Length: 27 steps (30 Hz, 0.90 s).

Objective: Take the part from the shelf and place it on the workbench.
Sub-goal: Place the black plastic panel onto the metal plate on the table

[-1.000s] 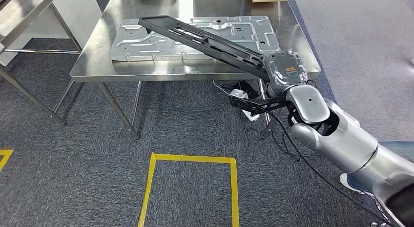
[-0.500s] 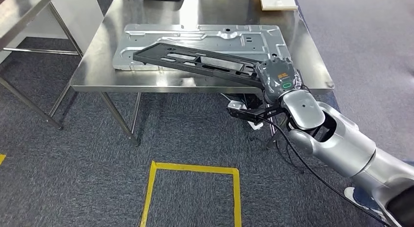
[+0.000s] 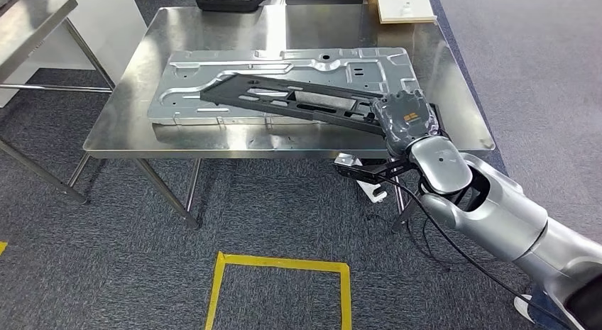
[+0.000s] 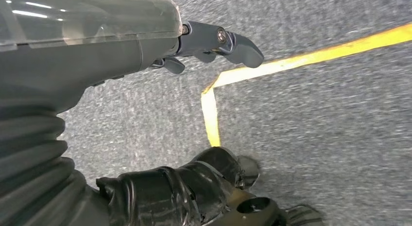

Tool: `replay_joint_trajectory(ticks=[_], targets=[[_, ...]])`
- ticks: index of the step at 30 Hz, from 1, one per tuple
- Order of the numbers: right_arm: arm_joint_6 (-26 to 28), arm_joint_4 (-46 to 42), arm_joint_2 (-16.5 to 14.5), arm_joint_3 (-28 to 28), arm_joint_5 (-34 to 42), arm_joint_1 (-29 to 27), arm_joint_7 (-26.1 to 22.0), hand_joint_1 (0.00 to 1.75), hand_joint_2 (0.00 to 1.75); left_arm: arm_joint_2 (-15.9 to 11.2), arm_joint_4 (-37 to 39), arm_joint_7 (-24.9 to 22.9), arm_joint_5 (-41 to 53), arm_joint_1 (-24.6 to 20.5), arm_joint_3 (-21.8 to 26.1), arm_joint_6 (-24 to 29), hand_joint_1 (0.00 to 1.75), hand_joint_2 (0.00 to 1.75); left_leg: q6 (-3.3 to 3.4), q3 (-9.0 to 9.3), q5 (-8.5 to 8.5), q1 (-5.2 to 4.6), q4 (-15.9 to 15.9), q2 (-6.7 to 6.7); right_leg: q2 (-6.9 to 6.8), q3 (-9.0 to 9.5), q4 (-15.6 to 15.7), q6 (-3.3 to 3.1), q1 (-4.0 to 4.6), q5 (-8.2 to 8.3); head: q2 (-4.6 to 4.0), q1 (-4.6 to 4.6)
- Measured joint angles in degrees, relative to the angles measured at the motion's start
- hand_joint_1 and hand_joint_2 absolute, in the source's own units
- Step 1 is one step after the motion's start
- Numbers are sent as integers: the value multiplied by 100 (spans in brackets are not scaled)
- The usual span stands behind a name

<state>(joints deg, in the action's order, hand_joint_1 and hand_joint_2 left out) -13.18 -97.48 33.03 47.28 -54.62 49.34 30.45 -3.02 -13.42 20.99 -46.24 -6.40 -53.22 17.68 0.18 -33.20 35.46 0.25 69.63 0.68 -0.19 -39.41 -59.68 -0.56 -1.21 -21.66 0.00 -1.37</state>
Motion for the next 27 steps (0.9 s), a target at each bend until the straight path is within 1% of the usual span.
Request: replay_joint_trajectory(ticks=[1, 2, 3, 4, 5, 6, 7, 8, 10, 11, 12, 13, 14, 15, 16, 17, 18, 19, 20, 21, 22, 23, 25, 27], targets=[[-1, 0, 0, 0, -1, -2, 2, 175, 175, 1, 0, -2, 0, -4, 0, 1, 0, 175, -19, -191, 154, 3, 240, -4, 2, 20, 1, -14, 7, -27, 0, 2], [-4, 0, 0, 1, -3, -6, 4, 175, 175, 1, 0, -4, 1, 0, 0, 1, 0, 175, -32, -338, 235, 6, 370, -8, 8, 43, 0, -20, 13, -55, 0, 2], [-10, 0, -1, 2, -8, -11, 4, 175, 175, 2, 0, -7, 1, 7, 0, 1, 0, 175, -38, -411, 179, 9, 331, -11, 15, 74, -3, -20, 18, -85, 0, 2], [-19, 0, -1, 3, -14, -15, 3, 175, 175, 2, 0, -9, 2, 13, 0, 1, 0, 175, -36, -397, -20, 10, 114, -14, 22, 109, -7, -14, 20, -113, 0, 1], [-31, 0, -2, 5, -24, -17, -1, 175, 175, 2, 0, -12, 3, 17, 0, 1, 0, 175, -20, -321, -320, 10, -243, -18, 27, 147, -10, -1, 21, -141, 0, 0], [-45, 1, -2, 7, -38, -18, -3, 175, 175, 2, 0, -15, 4, 18, 0, 1, 0, 175, 2, -245, -569, 3, -579, -23, 28, 181, -11, 15, 23, -161, 0, 3], [-58, 2, -2, 9, -52, -17, -1, 175, 175, 1, 0, -19, 6, 13, 0, 4, 0, 175, 34, -190, -692, -15, -836, -28, 26, 197, -8, 36, 24, -171, 0, 2], [-72, 4, -2, 11, -66, -19, 3, 175, 175, 1, 0, -27, 6, 7, 0, 10, 0, 175, 75, -155, -768, -33, -979, -31, 23, 203, -3, 65, 24, -177, 0, 4], [-100, 7, -5, 13, -89, -35, 10, 175, 175, 1, 0, -56, 6, 5, 0, 27, 0, 175, 151, -146, -780, -62, -1014, -28, 16, 211, 12, 133, 28, -184, 0, 6], [-116, 9, -7, 13, -96, -46, 11, 175, 175, 1, 0, -69, 5, 8, 0, 34, 0, 175, 184, -122, -857, -48, -1040, -27, 14, 216, 13, 168, 34, -194, 0, 8], [-135, 14, -9, 13, -100, -61, 11, 175, 175, 3, 0, -82, 4, 12, 0, 42, 0, 175, 212, -102, -896, -35, -1075, -27, 14, 201, -32, 195, 39, -237, 0, 14], [-154, 23, -8, 14, -102, -72, 11, 175, 175, 4, 0, -88, 3, 10, 0, 48, 0, 175, 242, -78, -928, -19, -1111, -29, 17, 137, -174, 216, 41, -334, 0, 27], [-167, 35, -8, 14, -102, -88, 13, 175, 175, 5, 0, -95, 2, 6, 0, 53, 0, 175, 262, -64, -950, -10, -1136, -30, 19, 19, -433, 229, 39, -482, 0, 39], [-176, 49, -7, 15, -103, -116, 16, 175, 175, 5, 0, -102, 1, 2, 0, 60, 0, 175, 281, -58, -955, -14, -1143, -30, 22, -146, -789, 240, 32, -660, 0, 52], [-179, 62, -7, 15, -103, -148, 21, 175, 175, 4, 0, -107, 0, 0, 0, 64, 0, 175, 295, -60, -949, -16, -1138, -30, 23, -318, -1154, 249, 27, -803, 0, 60], [-179, 77, -6, 15, -103, -188, 27, 175, 175, 2, 0, -110, -1, 2, 0, 69, 0, 175, 301, -61, -939, -19, -1128, -28, 22, -442, -1406, 258, 22, -862, 0, 61], [-179, 90, -4, 15, -103, -226, 33, 175, 175, 1, 0, -112, -2, 4, 0, 72, 0, 175, 304, -60, -925, -21, -1115, -26, 21, -480, -1471, 264, 16, -826, 0, 62], [-179, 103, -2, 15, -103, -251, 40, 175, 175, 1, 0, -113, -2, 5, 0, 72, 0, 175, 301, -59, -907, -20, -1096, -23, 18, -412, -1321, 266, 9, -702, 0, 62], [-180, 116, 1, 14, -103, -265, 48, 175, 175, 1, 0, -113, -3, 6, 0, 71, 0, 175, 291, -56, -887, -19, -1073, -20, 16, -248, -991, 263, 4, -524, 0, 63], [-180, 126, 3, 15, -103, -269, 56, 175, 175, 2, 0, -115, -3, 7, 0, 69, 0, 175, 274, -56, -863, -22, -1049, -18, 14, -63, -616, 255, 2, -390, 0, 64], [-180, 135, 4, 14, -103, -272, 64, 175, 175, 2, 0, -119, -3, 4, 0, 69, 0, 175, 250, -62, -837, -32, -1023, -14, 15, 97, -307, 239, 11, -303, 0, 60], [-179, 143, 5, 14, -103, -277, 71, 175, 175, 3, 0, -122, -2, 2, 0, 69, 0, 175, 223, -68, -817, -41, -1008, -12, 17, 201, -111, 221, 19, -271, 0, 58], [-177, 158, 12, 13, -103, -297, 85, 175, 175, 3, 0, -133, 0, -1, 0, 70, 0, 175, 169, -68, -794, -57, -1009, -9, 25, 250, -30, 170, 42, -291, 0, 53], [-177, 173, 22, 13, -103, -315, 92, 175, 175, 3, 0, -143, 2, 3, 0, 70, 0, 175, 111, -82, -746, -46, -967, -18, 28, 279, 3, 105, 26, -284, 0, 50]])
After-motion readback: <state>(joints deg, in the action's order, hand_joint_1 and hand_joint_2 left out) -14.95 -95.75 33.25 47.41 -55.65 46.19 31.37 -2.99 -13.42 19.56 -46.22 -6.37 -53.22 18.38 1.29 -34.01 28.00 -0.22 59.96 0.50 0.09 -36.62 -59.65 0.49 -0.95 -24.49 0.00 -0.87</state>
